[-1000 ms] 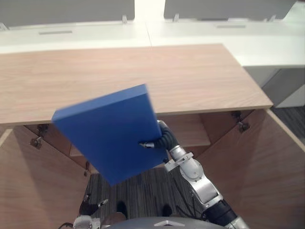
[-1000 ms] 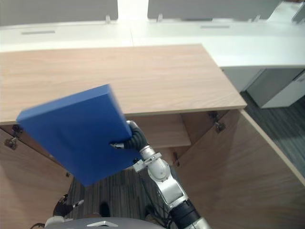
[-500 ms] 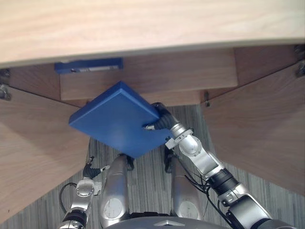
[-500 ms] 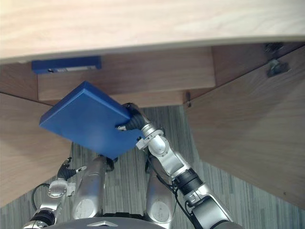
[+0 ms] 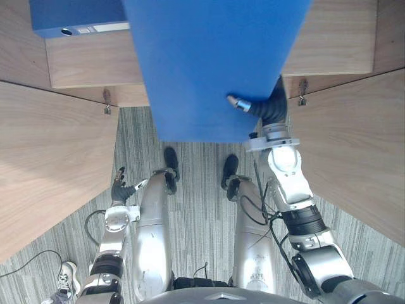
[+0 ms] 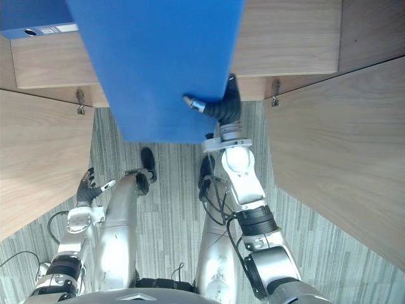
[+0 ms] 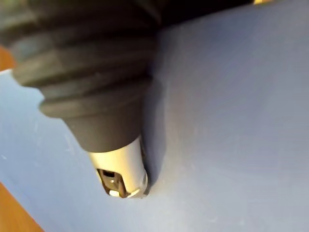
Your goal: Walk over to the cabinet, pick up the folder, carry it to the office cabinet, place the folder inside the office cabinet, then close the office cabinet door
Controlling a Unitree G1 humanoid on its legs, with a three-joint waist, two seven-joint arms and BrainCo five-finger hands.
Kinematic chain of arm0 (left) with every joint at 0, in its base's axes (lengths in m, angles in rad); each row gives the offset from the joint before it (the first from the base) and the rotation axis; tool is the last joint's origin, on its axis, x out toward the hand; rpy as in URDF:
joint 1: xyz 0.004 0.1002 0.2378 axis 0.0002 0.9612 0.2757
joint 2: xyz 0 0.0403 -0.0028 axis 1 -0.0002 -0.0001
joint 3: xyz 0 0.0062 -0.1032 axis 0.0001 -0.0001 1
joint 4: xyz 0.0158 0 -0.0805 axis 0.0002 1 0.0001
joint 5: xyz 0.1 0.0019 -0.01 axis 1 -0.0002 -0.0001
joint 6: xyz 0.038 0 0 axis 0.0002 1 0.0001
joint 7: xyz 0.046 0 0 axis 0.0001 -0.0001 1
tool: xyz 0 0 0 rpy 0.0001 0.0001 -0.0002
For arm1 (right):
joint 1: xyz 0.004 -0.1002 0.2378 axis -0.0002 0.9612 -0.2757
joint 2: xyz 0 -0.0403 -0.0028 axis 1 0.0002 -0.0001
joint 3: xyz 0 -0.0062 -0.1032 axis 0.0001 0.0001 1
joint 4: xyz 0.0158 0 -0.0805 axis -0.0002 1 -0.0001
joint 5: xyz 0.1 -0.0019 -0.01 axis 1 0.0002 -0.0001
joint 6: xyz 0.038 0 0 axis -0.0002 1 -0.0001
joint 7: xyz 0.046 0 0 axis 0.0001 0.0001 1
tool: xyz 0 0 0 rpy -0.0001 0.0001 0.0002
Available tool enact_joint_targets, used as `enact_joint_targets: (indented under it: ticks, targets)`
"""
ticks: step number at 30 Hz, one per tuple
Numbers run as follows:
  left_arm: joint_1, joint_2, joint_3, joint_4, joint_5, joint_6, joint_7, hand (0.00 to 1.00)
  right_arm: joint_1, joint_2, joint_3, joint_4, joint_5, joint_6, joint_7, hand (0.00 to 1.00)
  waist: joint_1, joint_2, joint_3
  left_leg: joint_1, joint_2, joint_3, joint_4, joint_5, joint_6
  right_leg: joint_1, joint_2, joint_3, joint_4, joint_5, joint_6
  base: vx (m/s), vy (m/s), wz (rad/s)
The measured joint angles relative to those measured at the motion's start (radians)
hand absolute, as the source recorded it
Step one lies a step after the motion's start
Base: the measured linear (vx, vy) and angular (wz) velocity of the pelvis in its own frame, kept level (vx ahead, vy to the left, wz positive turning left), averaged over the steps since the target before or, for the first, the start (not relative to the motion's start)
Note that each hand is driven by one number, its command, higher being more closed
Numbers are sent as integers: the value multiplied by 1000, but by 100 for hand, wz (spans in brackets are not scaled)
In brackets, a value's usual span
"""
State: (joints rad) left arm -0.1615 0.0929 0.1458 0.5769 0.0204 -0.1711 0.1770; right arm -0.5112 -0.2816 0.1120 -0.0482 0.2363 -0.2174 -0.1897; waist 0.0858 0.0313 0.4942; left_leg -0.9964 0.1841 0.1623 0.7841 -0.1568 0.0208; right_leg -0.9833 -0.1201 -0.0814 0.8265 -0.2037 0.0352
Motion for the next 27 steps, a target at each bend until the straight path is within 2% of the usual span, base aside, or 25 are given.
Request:
enact_joint_targets:
  ticks: [3,6,14,27]
  targets:
    - [10,-32,-23,-94,-2,-2,-4,0,-54,-3,-66,0,82,-11,-32,100,1,0,10,-38,0,-12,23,-7,-5,-36,-5,-10,33,-16,-5,17,-54,8]
    - [17,-38,-30,-127,-11,-3,-5,0,-101,-3,-102,8,112,-25,-56,100,1,0,13,-73,3,-20,36,-6,-6,-68,-5,-14,50,-21,-10,4,-30,3]
    - [20,-62,-31,-216,-17,-3,21,0,-267,41,-234,118,233,-45,-193,100,13,0,15,-134,8,-32,75,-9,-9,-130,-7,-18,99,-37,-14,10,-37,2]
    - [18,-64,-45,-226,-18,3,74,0,-480,81,-285,356,491,-52,-278,100,15,1,13,-156,8,-51,75,0,-13,-140,-7,-38,100,-36,-23,-10,-17,1]
